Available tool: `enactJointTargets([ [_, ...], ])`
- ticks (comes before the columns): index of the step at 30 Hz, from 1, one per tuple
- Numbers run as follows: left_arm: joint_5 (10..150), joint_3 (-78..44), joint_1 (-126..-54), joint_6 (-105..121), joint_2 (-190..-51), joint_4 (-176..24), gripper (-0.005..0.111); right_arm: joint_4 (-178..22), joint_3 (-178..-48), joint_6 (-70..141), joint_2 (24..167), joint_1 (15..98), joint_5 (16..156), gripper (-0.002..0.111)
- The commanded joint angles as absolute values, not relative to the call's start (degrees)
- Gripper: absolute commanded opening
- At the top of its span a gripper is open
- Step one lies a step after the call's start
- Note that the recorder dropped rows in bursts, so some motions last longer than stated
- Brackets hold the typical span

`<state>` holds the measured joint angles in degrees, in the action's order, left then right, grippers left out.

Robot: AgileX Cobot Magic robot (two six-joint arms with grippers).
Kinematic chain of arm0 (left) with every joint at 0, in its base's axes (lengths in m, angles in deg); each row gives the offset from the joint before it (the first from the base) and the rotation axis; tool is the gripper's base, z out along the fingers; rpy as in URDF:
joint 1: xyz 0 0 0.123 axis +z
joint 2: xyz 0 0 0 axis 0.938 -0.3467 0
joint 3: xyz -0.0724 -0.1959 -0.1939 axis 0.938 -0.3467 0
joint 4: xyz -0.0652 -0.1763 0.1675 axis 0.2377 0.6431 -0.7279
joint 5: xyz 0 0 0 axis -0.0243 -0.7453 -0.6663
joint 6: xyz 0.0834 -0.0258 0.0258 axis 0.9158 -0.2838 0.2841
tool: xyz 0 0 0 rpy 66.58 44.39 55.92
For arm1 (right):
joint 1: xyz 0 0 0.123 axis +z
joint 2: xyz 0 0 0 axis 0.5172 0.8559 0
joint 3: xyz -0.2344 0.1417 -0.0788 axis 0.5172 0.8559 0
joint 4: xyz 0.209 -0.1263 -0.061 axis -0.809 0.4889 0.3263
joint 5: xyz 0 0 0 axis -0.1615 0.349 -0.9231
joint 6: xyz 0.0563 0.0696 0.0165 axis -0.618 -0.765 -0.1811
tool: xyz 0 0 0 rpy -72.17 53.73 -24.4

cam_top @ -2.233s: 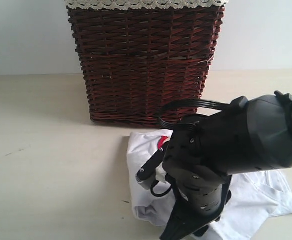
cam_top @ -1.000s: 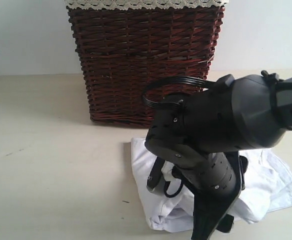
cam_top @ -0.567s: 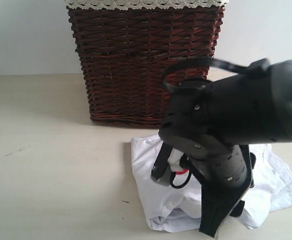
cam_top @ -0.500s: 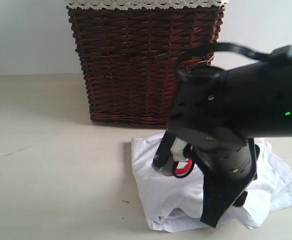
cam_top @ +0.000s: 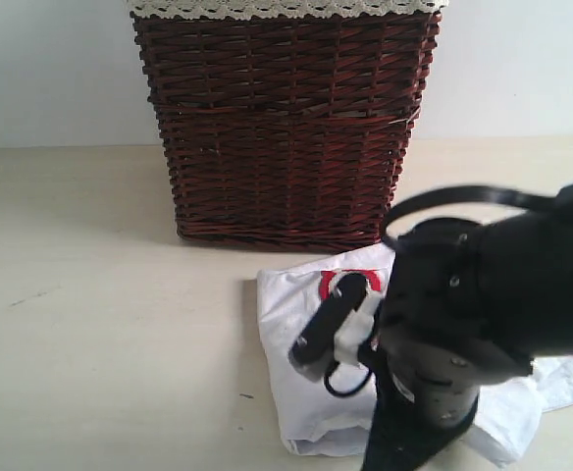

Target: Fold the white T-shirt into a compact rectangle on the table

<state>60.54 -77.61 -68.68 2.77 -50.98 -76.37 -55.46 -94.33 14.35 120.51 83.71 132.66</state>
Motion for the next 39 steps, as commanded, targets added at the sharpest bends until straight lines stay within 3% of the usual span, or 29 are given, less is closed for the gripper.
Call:
enactJointTargets([
  [1, 60.98, -77.64, -68.63, 2.21, -50.65, -76.37, 0.001, -56.09, -91.86, 14.11, 122.91, 83.74, 132.95, 0.0],
  [8, 60.98, -77.64, -68.63, 2.21, -50.65, -76.37, 0.001, -52.36, -94.29, 13.83, 118.14, 83.74, 137.13, 0.0],
  [13, 60.98, -77.64, -68.63, 2.21, -50.65, -76.37, 0.001, -34.51, -93.41, -6.52, 110.76, 83.33, 141.49, 0.002],
  [15, 60.98, -77.64, -68.63, 2.21, -50.65, -76.37, 0.001, -31.53, -92.86, -11.41, 108.15, 81.31, 143.45, 0.01],
  [19, 60.98, -77.64, -68.63, 2.21, -50.65, -76.37, 0.001, -36.96, -92.86, -8.89, 103.93, 73.51, 141.57, 0.053],
  [21, 60.98, -77.64, -68.63, 2.21, -50.65, -76.37, 0.001, -39.83, -92.86, -5.32, 103.63, 69.08, 141.83, 0.067],
  [24, 60.98, -77.64, -68.63, 2.21, -50.65, -76.37, 0.001, -45.25, -92.86, -0.24, 104.65, 61.61, 143.17, 0.066],
  [31, 60.98, -77.64, -68.63, 2.21, -50.65, -76.37, 0.001, -72.05, -92.86, 24.32, 108.83, 44.71, 130.5, 0.065],
  [39, 60.98, -77.64, -68.63, 2.21, -50.65, -76.37, 0.001, -85.36, -92.86, 33.84, 116.78, 35.87, 125.81, 0.065],
])
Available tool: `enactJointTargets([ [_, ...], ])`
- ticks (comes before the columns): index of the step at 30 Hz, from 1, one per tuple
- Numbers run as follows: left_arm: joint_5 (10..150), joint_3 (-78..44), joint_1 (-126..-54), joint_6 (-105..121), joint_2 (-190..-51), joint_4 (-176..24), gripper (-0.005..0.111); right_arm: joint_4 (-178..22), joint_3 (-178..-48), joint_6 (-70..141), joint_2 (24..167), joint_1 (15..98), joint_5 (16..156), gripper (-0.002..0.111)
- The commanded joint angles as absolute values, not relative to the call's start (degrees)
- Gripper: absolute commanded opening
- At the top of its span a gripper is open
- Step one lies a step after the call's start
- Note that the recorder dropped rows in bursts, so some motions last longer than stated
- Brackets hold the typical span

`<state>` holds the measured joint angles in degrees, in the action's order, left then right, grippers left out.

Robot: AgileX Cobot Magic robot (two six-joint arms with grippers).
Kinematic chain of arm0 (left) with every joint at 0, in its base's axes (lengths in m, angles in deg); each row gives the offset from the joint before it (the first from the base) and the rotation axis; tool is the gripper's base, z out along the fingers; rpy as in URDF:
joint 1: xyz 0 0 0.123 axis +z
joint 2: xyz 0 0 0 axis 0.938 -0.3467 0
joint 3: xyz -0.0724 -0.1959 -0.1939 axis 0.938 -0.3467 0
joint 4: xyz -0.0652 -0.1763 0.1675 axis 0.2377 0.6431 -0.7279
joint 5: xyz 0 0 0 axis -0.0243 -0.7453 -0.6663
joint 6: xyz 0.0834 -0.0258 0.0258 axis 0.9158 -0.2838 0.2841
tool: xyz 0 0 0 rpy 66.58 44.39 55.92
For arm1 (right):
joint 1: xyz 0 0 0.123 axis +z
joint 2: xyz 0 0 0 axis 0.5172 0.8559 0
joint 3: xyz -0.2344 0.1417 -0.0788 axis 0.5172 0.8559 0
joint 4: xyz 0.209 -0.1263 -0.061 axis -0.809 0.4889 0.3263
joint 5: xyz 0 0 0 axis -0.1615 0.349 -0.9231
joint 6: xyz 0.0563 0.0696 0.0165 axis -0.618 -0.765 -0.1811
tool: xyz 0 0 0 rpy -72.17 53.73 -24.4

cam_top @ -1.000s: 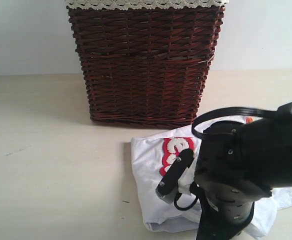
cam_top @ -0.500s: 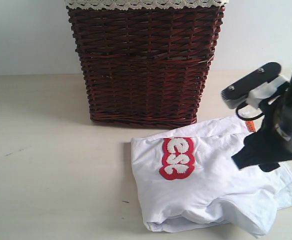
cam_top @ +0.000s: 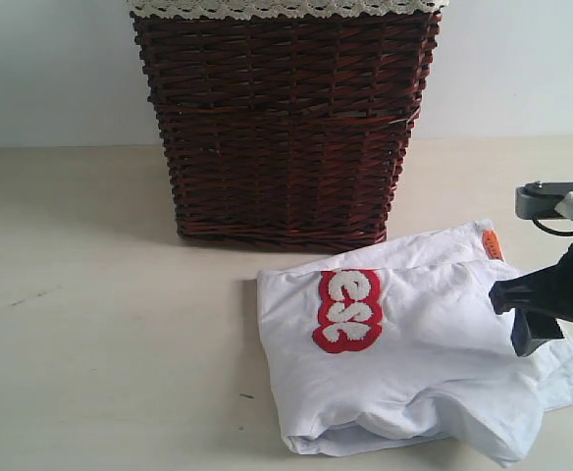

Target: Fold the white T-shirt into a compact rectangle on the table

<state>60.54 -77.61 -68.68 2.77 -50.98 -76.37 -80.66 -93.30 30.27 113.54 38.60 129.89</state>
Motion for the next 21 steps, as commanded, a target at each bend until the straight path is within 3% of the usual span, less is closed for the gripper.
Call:
enactJointTargets([
  [1, 60.98, -77.64, -68.63, 2.21, -50.65, -76.37, 0.001, -86.87, -92.86, 35.39, 117.61, 35.78, 124.95, 0.065],
  [11, 60.98, -77.64, -68.63, 2.21, -50.65, -76.37, 0.001, -95.06, -93.26, 43.08, 128.0, 35.78, 118.96, 0.062],
  [15, 60.98, -77.64, -68.63, 2.21, -50.65, -76.37, 0.001, -99.6, -94.8, 48.65, 128.04, 35.78, 121.26, 0.037],
  [19, 60.98, -77.64, -68.63, 2.21, -50.65, -76.37, 0.001, -99.73, -94.77, 52.97, 127.55, 35.78, 122.89, 0.0],
  [21, 60.98, -77.64, -68.63, 2.21, -50.65, -76.37, 0.001, -99.23, -95.79, 52.75, 127.24, 35.78, 124.31, 0.0],
])
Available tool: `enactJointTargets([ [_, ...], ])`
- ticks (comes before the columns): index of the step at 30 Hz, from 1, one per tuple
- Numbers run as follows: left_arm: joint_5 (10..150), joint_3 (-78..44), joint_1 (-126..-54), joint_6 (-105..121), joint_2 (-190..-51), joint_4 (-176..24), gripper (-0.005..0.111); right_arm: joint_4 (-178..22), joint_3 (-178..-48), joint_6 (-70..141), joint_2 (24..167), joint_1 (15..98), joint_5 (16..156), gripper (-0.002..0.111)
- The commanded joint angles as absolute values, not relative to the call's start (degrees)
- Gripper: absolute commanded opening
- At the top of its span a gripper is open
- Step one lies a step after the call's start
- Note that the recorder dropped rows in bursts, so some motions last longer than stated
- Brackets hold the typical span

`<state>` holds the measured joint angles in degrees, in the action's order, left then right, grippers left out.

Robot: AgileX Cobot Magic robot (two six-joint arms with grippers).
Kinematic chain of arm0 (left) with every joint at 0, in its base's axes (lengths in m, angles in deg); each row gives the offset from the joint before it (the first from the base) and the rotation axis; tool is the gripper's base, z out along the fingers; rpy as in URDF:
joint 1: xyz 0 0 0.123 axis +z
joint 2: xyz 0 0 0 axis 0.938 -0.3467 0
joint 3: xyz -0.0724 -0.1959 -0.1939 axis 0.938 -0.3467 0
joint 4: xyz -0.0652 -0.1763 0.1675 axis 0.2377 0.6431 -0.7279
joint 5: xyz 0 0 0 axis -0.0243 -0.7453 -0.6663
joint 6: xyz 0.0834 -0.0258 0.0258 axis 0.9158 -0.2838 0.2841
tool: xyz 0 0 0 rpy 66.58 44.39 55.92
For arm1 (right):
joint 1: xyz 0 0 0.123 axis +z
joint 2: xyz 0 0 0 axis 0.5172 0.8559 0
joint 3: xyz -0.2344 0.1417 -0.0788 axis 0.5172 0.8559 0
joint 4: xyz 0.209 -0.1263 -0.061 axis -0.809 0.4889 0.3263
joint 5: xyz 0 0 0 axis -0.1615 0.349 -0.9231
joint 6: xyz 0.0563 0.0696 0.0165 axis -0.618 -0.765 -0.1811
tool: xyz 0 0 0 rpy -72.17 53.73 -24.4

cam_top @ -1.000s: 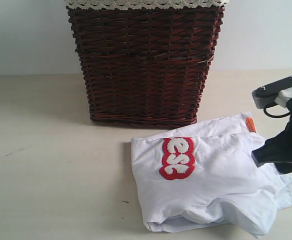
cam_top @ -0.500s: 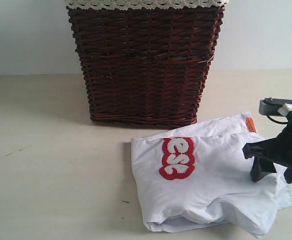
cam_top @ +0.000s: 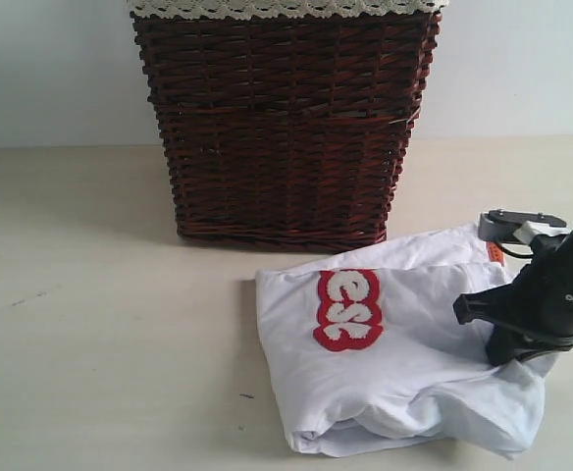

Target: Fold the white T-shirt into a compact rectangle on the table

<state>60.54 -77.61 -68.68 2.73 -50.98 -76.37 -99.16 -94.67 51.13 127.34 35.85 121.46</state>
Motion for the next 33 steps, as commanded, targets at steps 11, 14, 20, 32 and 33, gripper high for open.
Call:
enactJointTargets([
  [11, 60.98, -77.64, -68.63, 2.21, -50.65, -76.37, 0.001, -76.16, -104.13, 37.38, 113.7, 35.78, 130.62, 0.0],
  [14, 60.98, -77.64, -68.63, 2.21, -50.65, -76.37, 0.001, -78.88, -104.5, 39.83, 113.36, 35.78, 130.54, 0.0],
  [20, 60.98, -77.64, -68.63, 2.21, -50.65, -76.37, 0.001, -66.18, -106.4, 29.48, 116.77, 35.78, 132.57, 0.044],
  [32, 60.98, -77.64, -68.63, 2.21, -50.65, -76.37, 0.001, -98.42, -108.28, 52.07, 117.71, 36.17, 139.14, 0.021],
  [33, 60.98, -77.64, -68.63, 2.21, -50.65, -76.37, 0.001, -101.44, -108.01, 56.08, 117.71, 37.14, 141.11, 0.013],
])
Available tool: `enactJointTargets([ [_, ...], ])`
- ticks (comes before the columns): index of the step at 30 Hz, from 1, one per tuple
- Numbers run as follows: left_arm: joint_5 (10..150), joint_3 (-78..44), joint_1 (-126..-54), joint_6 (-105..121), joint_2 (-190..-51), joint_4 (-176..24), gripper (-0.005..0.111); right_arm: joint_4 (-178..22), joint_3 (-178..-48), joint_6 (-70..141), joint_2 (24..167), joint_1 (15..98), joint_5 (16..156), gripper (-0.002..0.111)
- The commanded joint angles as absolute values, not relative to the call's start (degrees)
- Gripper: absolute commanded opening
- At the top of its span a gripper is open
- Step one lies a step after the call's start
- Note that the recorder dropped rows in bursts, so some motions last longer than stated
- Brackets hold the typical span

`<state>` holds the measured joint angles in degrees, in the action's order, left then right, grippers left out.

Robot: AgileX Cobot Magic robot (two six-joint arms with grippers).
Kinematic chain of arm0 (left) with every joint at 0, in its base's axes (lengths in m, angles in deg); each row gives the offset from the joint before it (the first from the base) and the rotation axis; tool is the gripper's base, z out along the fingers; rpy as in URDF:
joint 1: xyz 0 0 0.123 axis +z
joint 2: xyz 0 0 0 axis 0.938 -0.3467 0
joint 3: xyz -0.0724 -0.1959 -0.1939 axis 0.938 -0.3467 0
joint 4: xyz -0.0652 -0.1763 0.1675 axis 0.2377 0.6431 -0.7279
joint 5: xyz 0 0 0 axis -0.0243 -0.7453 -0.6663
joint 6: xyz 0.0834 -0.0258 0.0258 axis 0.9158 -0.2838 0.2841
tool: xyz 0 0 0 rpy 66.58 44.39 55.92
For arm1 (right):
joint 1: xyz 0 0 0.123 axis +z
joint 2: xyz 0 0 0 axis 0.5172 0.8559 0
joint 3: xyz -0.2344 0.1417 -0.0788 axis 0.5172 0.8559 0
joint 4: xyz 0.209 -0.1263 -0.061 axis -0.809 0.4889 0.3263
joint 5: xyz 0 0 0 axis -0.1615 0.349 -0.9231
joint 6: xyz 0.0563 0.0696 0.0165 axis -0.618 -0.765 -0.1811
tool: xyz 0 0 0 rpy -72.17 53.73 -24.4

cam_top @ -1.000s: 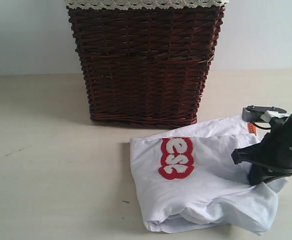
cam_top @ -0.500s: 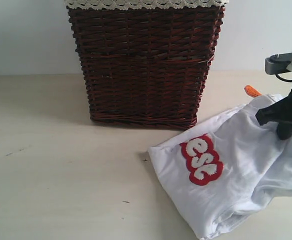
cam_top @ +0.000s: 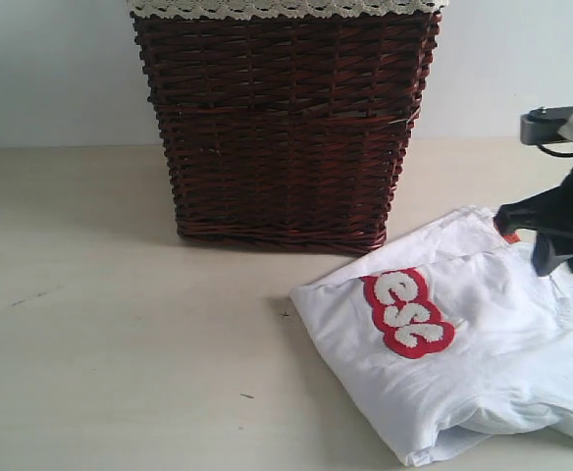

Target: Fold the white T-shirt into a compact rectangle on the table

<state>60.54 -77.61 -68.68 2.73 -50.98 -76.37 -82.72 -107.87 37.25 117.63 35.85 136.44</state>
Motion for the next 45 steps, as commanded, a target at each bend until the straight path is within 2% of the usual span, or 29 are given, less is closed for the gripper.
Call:
enactJointTargets([
  [1, 60.98, -77.64, -68.63, 2.21, -50.65, -76.37, 0.001, -102.17, -107.43, 57.03, 117.71, 38.06, 141.79, 0.005],
  [2, 60.98, -77.64, -68.63, 2.21, -50.65, -76.37, 0.001, -101.33, -106.5, 56.83, 117.71, 39.54, 141.79, 0.0],
  [10, 60.98, -77.64, -68.63, 2.2, -50.65, -76.37, 0.001, -80.11, -100.86, 37.26, 120.91, 49.88, 138.76, 0.0],
  [22, 60.98, -77.64, -68.63, 2.2, -50.65, -76.37, 0.001, -89.34, -99.62, 38.44, 128.56, 64.37, 130.44, 0.0],
  [26, 60.98, -77.64, -68.63, 2.2, -50.65, -76.37, 0.001, -91.97, -99.62, 40.38, 128.7, 66.56, 125.17, 0.0],
  [30, 60.98, -77.64, -68.63, 2.2, -50.65, -76.37, 0.001, -92.02, -99.73, 41.98, 128.62, 66.78, 125.67, 0.0],
  [35, 60.98, -77.64, -68.63, 2.2, -50.65, -76.37, 0.001, -88.44, -101.42, 39.08, 122.71, 66.78, 123.1, 0.001],
  [38, 60.98, -77.64, -68.63, 2.2, -50.65, -76.37, 0.001, -73.74, -102.49, 25.51, 116.22, 66.22, 122.78, 0.016],
  [42, 60.98, -77.64, -68.63, 2.2, -50.65, -76.37, 0.001, -50.42, -102.78, 4.57, 111.74, 60.91, 133.21, 0.047],
  [44, 60.98, -77.64, -68.63, 2.2, -50.65, -76.37, 0.001, -46.57, -102.5, 3.84, 112.08, 56.62, 138.54, 0.055],
  [45, 60.98, -77.64, -68.63, 2.2, -50.65, -76.37, 0.001, -47.41, -102.18, 4.73, 112.63, 53.73, 140.04, 0.055],
])
